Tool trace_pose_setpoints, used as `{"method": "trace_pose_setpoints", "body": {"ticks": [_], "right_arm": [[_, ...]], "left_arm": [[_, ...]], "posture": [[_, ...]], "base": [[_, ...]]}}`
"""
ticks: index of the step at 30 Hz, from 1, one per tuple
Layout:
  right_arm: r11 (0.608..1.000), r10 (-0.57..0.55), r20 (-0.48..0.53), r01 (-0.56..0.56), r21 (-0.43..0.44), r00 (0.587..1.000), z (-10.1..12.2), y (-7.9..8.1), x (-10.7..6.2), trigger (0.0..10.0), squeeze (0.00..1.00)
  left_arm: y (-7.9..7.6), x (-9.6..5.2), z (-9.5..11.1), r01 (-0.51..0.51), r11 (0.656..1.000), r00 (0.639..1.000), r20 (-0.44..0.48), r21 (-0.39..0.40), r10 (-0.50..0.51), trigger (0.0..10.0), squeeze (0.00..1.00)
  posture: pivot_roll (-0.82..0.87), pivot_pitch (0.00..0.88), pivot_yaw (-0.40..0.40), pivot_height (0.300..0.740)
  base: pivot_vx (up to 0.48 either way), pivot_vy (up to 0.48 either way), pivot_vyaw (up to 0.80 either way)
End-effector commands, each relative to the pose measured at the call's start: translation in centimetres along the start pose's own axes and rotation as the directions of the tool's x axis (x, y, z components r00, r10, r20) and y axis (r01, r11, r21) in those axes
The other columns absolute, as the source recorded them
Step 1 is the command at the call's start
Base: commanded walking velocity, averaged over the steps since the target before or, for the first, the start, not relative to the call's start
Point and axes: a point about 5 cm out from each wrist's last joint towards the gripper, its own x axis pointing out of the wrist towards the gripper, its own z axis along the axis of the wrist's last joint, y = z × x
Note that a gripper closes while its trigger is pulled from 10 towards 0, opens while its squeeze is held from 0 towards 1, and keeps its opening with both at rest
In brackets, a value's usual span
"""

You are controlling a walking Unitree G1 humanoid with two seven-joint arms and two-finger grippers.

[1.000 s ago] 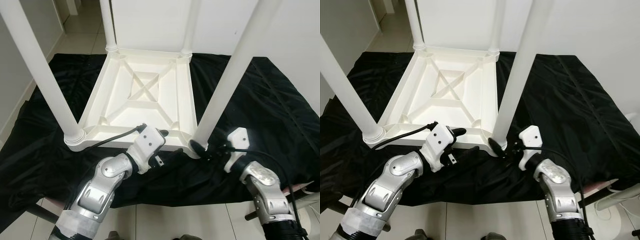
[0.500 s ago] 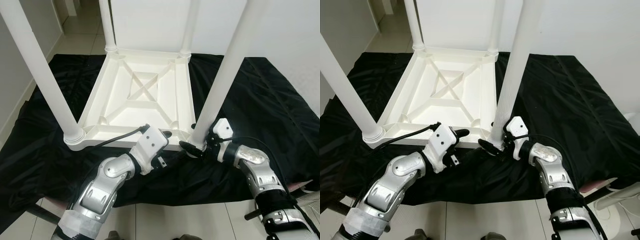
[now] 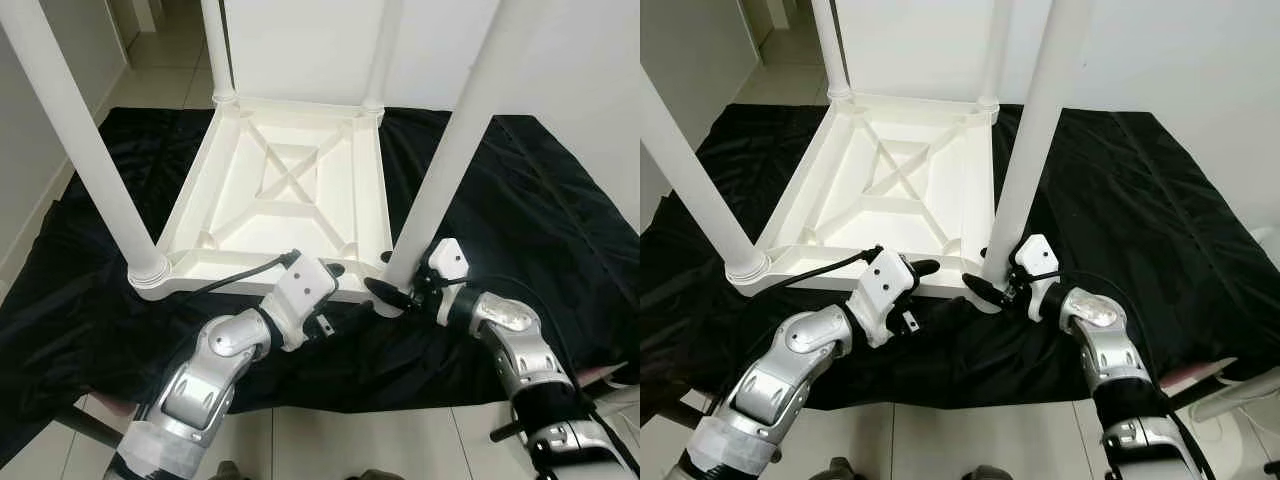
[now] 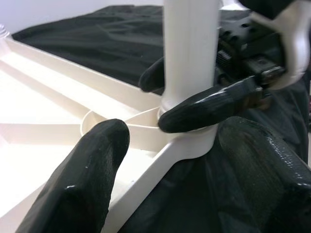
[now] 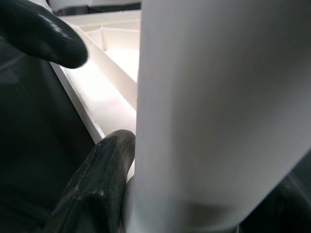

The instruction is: Building children table

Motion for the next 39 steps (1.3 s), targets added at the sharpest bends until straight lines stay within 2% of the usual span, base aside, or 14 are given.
{"method": "trace_pose_setpoints", "body": {"ticks": [1,5,8,16,18,19,20,21,24,28,35,36,37,39], "right_arm": [[0.997,-0.014,-0.004,0.014,0.081,1.000,-0.9,1.0,-0.2,9.6,0.00],[0.991,-0.089,0.005,0.088,0.103,0.996,-0.7,1.2,-0.4,10.0,0.00],[0.960,-0.267,-0.031,0.268,0.075,0.963,-0.9,1.5,-0.6,10.0,0.00],[0.910,-0.406,-0.033,0.407,0.083,0.913,-0.7,3.1,-0.4,10.0,0.00],[0.820,-0.558,-0.058,0.561,0.114,0.828,-0.8,3.2,-0.4,10.0,0.00],[0.820,-0.558,-0.058,0.561,0.114,0.828,-0.8,3.2,-0.4,10.0,0.00],[0.687,-0.699,-0.111,0.706,0.171,0.707,-1.2,3.1,-0.6,10.0,0.00],[0.687,-0.699,-0.111,0.706,0.171,0.707,-1.2,3.1,-0.6,10.0,0.00],[0.601,-0.778,-0.120,0.786,0.145,0.616,-1.0,3.0,-0.7,10.0,0.00],[0.567,-0.803,-0.114,0.809,0.154,0.585,-0.7,3.4,-0.1,10.0,0.00],[0.588,-0.791,-0.100,0.795,0.152,0.604,-0.1,3.9,0.5,10.0,0.00],[0.587,-0.791,-0.102,0.795,0.151,0.603,-0.1,3.9,0.5,10.0,1.00],[0.627,-0.762,-0.069,0.760,0.172,0.644,0.4,3.8,0.4,10.0,1.00],[0.627,-0.762,-0.069,0.760,0.172,0.644,0.4,3.8,0.4,10.0,1.00]], "left_arm": [[-0.3,-0.1,0.0,0.004,1.000,1.000,-0.003,-0.008,-0.004,10.0,0.00],[-0.3,-0.1,-0.1,0.002,1.000,1.000,-0.006,-0.008,-0.002,10.0,0.00],[-0.2,-0.3,-0.1,-0.010,1.000,1.000,-0.007,-0.007,0.010,10.0,0.00],[-0.2,-0.6,-0.1,-0.011,1.000,1.000,-0.011,-0.009,0.011,10.0,0.00],[-0.1,-0.7,-0.1,-0.011,1.000,1.000,-0.014,-0.008,0.011,10.0,0.00],[-0.1,-0.7,-0.1,-0.011,1.000,1.000,-0.014,-0.008,0.011,10.0,0.00],[0.0,-0.6,-0.1,-0.014,1.000,1.000,-0.014,-0.007,0.014,10.0,0.00],[0.0,-0.6,-0.1,-0.014,1.000,1.000,-0.014,-0.007,0.014,10.0,0.00],[0.0,-0.6,0.0,-0.017,1.000,1.000,-0.013,-0.005,0.017,10.0,0.00],[0.0,-0.5,0.0,-0.014,1.000,1.000,-0.010,-0.005,0.014,10.0,0.00],[-0.1,-0.6,0.1,-0.002,1.000,1.000,-0.014,-0.002,0.002,10.0,0.00],[-0.1,-0.6,0.1,-0.003,1.000,1.000,-0.015,-0.001,0.003,10.0,0.00],[0.0,-0.5,0.1,-0.005,1.000,1.000,-0.014,0.000,0.005,10.0,0.00],[0.0,-0.5,0.1,-0.005,1.000,1.000,-0.014,0.000,0.005,10.0,0.00]], "posture": [[-0.04,0.000,-0.013,0.740],[-0.03,0.000,-0.015,0.740],[-0.03,0.000,-0.013,0.740],[-0.03,0.000,-0.006,0.740],[-0.03,0.000,-0.005,0.740],[-0.03,0.000,-0.005,0.740],[-0.03,0.000,-0.004,0.740],[-0.03,0.000,-0.004,0.740],[-0.03,0.000,-0.003,0.740],[-0.03,0.000,0.009,0.740],[-0.04,0.000,0.014,0.740],[-0.04,0.000,0.014,0.740],[-0.03,0.000,0.012,0.740],[-0.03,0.000,0.012,0.740]], "base": [[0.000,0.000,0.00],[0.000,0.000,0.00],[0.000,0.000,0.00],[0.000,0.000,0.00],[0.000,0.000,0.00],[0.000,0.000,0.00],[0.000,0.000,0.00],[0.000,0.000,0.00],[0.000,0.000,0.00],[0.000,0.000,0.00],[0.000,0.000,0.00],[0.000,0.000,0.00],[0.000,0.000,0.00],[0.000,0.000,0.00]]}}
